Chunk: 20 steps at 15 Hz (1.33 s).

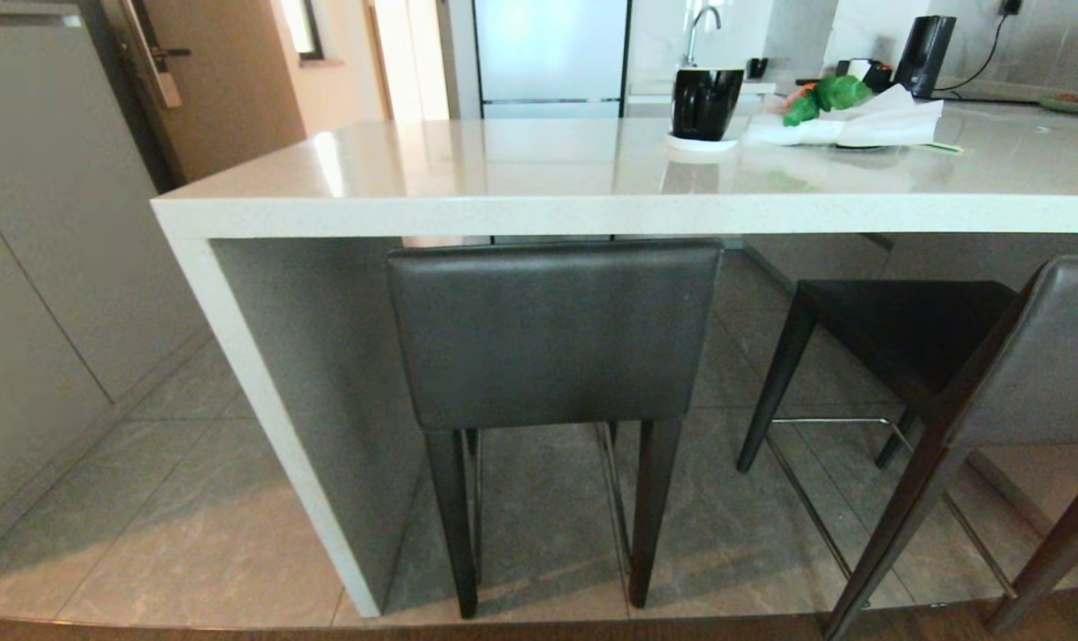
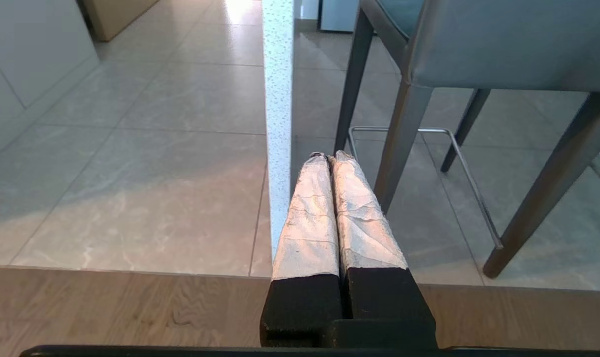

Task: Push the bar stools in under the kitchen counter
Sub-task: Pull the gray chair out from under the dining table

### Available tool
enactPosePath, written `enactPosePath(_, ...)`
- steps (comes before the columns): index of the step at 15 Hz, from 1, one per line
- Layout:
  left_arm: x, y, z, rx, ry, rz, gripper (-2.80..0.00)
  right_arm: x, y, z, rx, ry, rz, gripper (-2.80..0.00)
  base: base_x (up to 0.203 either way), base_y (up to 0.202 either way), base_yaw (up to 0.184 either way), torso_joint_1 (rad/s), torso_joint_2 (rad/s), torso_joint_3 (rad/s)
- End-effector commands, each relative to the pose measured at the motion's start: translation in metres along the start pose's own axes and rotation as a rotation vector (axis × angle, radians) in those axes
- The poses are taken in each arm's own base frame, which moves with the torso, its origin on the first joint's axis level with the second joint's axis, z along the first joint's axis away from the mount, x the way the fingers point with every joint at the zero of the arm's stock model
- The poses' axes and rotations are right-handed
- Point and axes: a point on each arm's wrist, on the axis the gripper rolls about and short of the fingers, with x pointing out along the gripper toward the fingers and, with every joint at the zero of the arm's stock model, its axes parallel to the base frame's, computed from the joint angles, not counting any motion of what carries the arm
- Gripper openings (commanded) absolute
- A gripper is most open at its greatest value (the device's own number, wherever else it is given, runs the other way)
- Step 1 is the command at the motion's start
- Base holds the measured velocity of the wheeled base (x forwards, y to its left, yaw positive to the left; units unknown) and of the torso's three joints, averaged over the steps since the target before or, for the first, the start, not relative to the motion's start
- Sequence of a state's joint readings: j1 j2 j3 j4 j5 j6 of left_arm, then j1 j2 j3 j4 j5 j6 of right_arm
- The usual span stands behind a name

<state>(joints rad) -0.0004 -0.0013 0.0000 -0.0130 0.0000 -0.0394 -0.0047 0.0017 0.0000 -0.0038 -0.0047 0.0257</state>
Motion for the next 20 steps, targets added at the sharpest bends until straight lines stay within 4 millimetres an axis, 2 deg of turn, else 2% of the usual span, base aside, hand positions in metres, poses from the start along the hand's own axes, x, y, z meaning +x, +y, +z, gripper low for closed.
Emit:
enactPosePath(1,0.0003,0.0,-0.0005,-0.001,0.003,0.001,-2.8,0.0001,0.0,0.0,0.0,0.002,0.0,-2.8,0.0,0.0,0.0,0.0,0.0,0.0)
enactPosePath(3,0.0002,0.0,-0.0004,-0.001,0.002,-0.001,-2.8,0.0001,0.0,0.0,0.0,0.002,0.0,-2.8,0.062,0.0,0.0,-0.001,0.0,0.003)
enactPosePath(18,0.0002,0.0,-0.0003,-0.001,0.002,-0.001,-2.8,0.0,0.0,0.0,0.0,0.0,0.0,-2.8,0.191,0.0,0.001,0.002,0.0,0.002)
enactPosePath(20,0.0003,0.0,-0.0006,-0.001,0.003,0.001,-2.8,0.0,0.0,0.0001,0.0,-0.001,0.0,-2.8,0.057,0.0,0.002,0.006,0.0,0.001)
